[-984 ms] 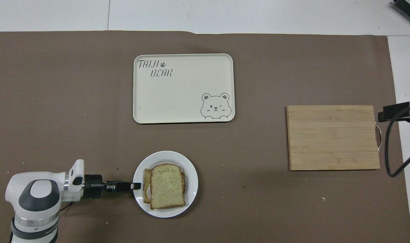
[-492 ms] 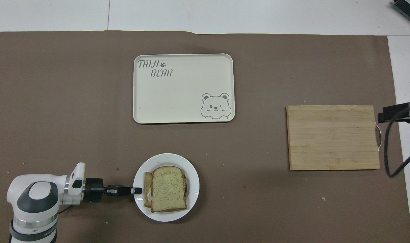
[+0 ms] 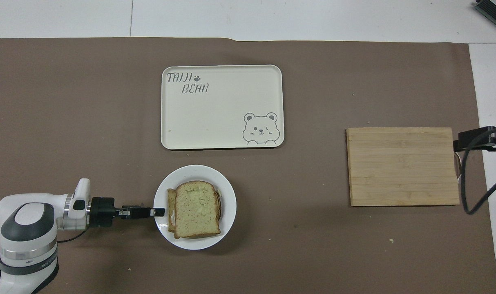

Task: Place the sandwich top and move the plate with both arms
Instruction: 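Slide the plate with the left gripper onto the cream tray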

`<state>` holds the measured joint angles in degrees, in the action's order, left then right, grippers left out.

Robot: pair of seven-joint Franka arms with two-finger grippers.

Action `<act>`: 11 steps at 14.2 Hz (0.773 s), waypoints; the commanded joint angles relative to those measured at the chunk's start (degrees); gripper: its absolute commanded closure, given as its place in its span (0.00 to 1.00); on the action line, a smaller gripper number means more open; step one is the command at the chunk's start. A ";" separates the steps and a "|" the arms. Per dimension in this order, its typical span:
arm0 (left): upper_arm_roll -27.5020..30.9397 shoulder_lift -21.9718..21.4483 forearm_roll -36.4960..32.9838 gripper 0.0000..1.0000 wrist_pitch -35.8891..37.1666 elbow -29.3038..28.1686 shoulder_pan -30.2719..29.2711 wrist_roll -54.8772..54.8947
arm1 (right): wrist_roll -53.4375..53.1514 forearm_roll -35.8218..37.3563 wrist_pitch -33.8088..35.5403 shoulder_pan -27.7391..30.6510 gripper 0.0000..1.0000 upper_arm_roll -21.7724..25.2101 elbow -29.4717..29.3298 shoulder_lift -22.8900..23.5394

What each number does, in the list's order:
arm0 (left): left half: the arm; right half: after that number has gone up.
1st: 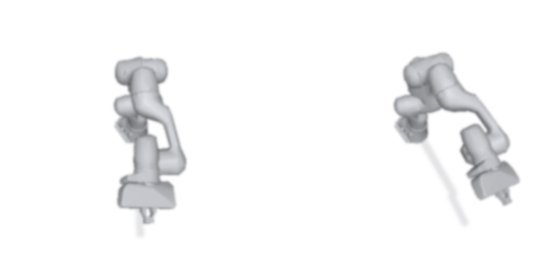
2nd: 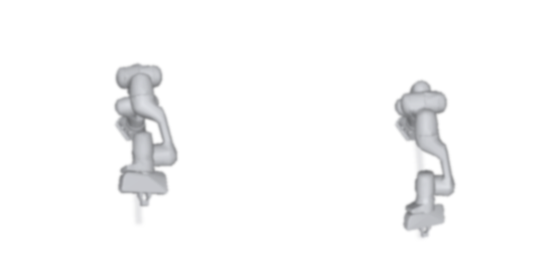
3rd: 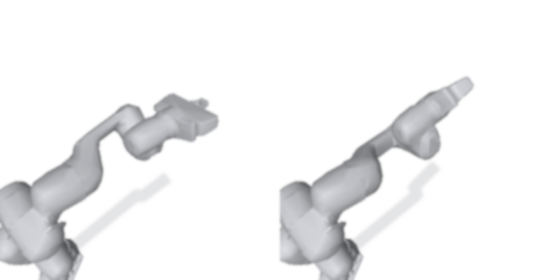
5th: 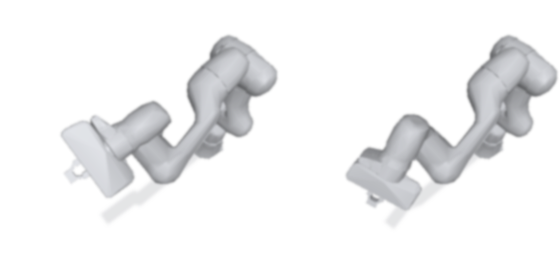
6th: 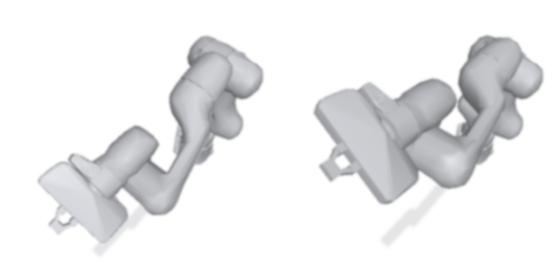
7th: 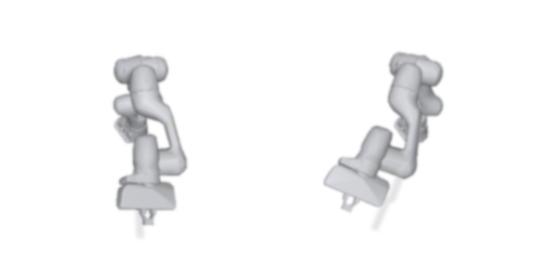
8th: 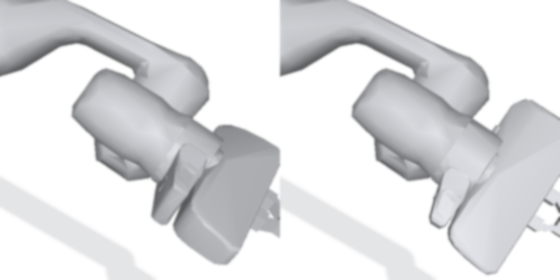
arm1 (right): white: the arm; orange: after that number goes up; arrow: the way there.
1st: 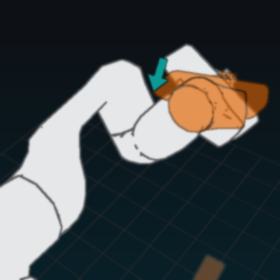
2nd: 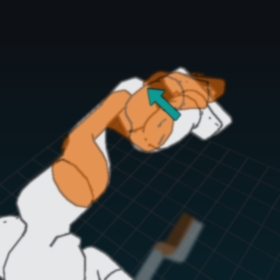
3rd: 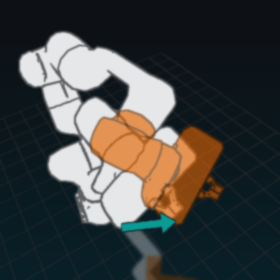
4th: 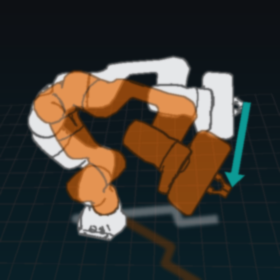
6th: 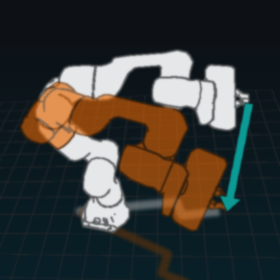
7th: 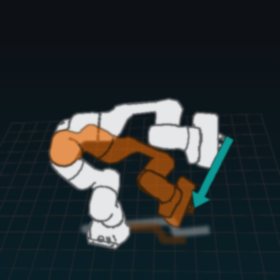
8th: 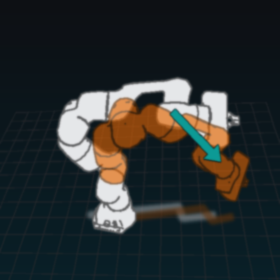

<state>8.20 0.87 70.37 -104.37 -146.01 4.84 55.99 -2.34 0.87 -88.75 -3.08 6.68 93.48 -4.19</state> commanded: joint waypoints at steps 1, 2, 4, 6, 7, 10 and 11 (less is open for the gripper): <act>-0.03 6.76 1.52 1.00 2.33 9.40 0.52 -1.40 | 0.40 0.89 1.21 0.36 0.00 -0.18 0.65 -0.65; -0.64 8.52 2.48 1.00 1.80 12.82 0.61 -4.11 | 0.49 0.80 1.47 0.36 0.00 -0.27 0.66 -0.73; -1.00 11.43 4.24 1.00 -0.56 18.10 2.62 -7.81 | 0.58 0.19 1.91 0.18 0.00 -0.44 0.39 -0.65; -1.26 13.89 7.05 1.00 -4.95 21.89 4.12 -10.18 | 0.58 0.10 1.91 -0.17 0.00 -0.53 0.39 -0.65; -3.00 15.20 8.19 1.00 -7.49 23.82 4.48 -13.33 | 0.67 0.10 1.91 -0.17 0.00 -0.53 0.39 -0.65; -9.50 20.04 10.49 1.00 -16.19 33.13 4.22 -21.08 | 0.58 0.10 1.91 -0.08 0.00 -0.53 0.39 -0.65; -10.65 21.18 10.58 1.00 -18.48 34.89 3.96 -22.41 | 0.67 0.10 1.91 -0.08 0.00 -0.53 0.39 -0.65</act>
<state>-0.68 18.28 79.53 -119.55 -117.27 8.62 37.50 -2.34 0.87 -87.55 -3.39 6.37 93.47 -4.19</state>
